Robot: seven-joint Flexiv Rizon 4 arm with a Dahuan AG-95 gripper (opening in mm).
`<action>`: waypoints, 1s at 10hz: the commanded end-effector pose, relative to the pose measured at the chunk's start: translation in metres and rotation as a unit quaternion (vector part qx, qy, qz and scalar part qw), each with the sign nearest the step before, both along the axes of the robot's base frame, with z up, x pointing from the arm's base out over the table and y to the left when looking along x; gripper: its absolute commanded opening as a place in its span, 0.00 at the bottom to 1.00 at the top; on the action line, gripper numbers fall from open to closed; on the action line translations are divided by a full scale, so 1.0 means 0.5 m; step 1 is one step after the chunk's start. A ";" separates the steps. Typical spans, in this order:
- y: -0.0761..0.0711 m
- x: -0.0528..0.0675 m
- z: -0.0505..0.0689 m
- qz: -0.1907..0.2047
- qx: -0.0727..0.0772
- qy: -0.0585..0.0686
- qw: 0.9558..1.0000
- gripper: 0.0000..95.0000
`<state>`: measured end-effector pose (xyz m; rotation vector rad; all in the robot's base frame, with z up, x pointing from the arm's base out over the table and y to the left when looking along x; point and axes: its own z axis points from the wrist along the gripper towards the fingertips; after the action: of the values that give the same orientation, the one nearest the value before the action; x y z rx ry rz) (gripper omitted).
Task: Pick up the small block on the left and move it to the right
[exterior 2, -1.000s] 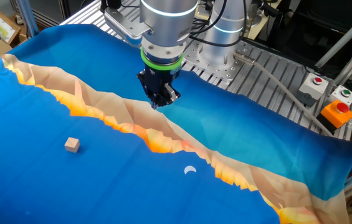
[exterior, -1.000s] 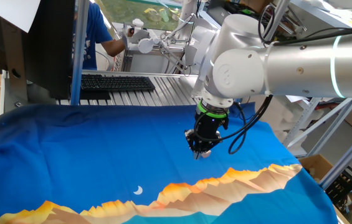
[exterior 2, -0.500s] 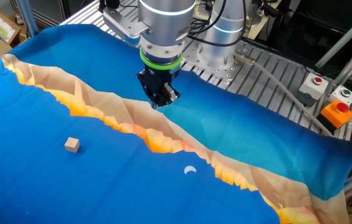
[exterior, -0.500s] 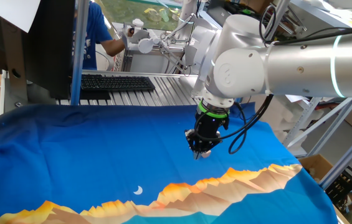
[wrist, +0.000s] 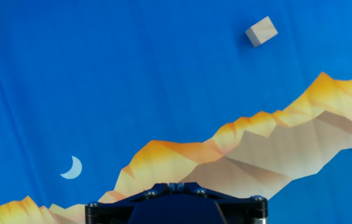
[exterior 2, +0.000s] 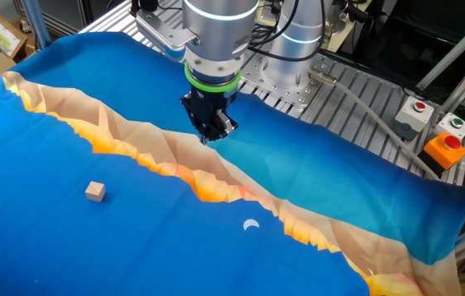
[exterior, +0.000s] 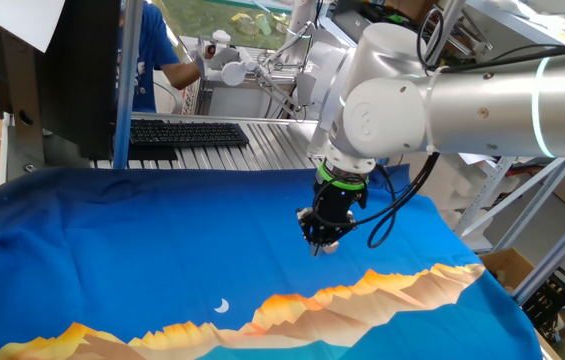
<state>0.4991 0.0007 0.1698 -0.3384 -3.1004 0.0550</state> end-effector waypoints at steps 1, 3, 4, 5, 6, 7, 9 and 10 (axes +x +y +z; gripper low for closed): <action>0.001 0.002 0.000 0.004 -0.001 -0.002 1.000 0.00; 0.000 0.025 0.000 0.015 -0.001 -0.011 1.000 0.00; -0.009 0.064 -0.001 0.030 -0.002 -0.012 0.999 0.00; -0.023 0.101 0.001 0.042 -0.002 -0.013 0.999 0.00; -0.051 0.157 0.007 0.059 -0.002 -0.010 0.998 0.00; -0.085 0.203 0.013 0.069 -0.002 -0.010 0.998 0.00; -0.161 0.256 0.006 0.094 0.000 -0.012 0.996 0.00; -0.224 0.285 -0.006 0.112 -0.001 -0.017 0.994 0.00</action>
<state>0.6153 -0.0757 0.1717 -0.0622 -3.1519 0.0587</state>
